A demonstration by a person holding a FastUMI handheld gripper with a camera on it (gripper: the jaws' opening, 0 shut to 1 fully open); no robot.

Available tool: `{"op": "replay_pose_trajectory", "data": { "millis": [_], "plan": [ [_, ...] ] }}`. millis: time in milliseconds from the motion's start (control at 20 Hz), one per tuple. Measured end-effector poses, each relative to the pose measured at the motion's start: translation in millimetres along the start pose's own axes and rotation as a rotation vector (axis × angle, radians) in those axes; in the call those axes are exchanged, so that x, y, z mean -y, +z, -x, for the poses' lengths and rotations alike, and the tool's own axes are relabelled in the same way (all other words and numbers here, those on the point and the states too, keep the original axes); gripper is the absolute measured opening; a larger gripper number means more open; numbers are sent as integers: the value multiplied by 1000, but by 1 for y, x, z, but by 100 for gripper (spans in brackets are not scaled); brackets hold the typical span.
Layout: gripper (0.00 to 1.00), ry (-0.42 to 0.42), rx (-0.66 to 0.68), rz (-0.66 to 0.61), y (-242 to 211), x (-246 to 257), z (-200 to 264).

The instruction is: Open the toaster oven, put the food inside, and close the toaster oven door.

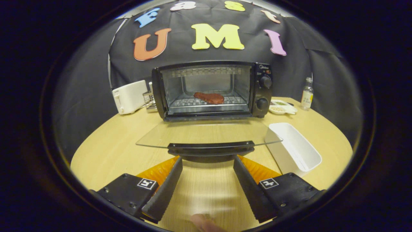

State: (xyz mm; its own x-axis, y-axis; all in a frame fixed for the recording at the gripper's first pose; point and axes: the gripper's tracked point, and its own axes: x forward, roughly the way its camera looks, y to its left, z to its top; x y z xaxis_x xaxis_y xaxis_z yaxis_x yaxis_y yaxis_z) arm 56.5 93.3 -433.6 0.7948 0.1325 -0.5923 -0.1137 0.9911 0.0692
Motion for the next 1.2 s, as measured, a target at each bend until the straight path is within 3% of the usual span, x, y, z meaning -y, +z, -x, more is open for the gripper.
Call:
{"op": "replay_pose_trajectory", "data": {
  "millis": [100,600,1200],
  "plan": [
    [100,-34,13,25,4,6,-5],
    [100,-39,41,12,15,-2,-1],
    [100,-36,235,56,116,-11,13]
  ]
}}
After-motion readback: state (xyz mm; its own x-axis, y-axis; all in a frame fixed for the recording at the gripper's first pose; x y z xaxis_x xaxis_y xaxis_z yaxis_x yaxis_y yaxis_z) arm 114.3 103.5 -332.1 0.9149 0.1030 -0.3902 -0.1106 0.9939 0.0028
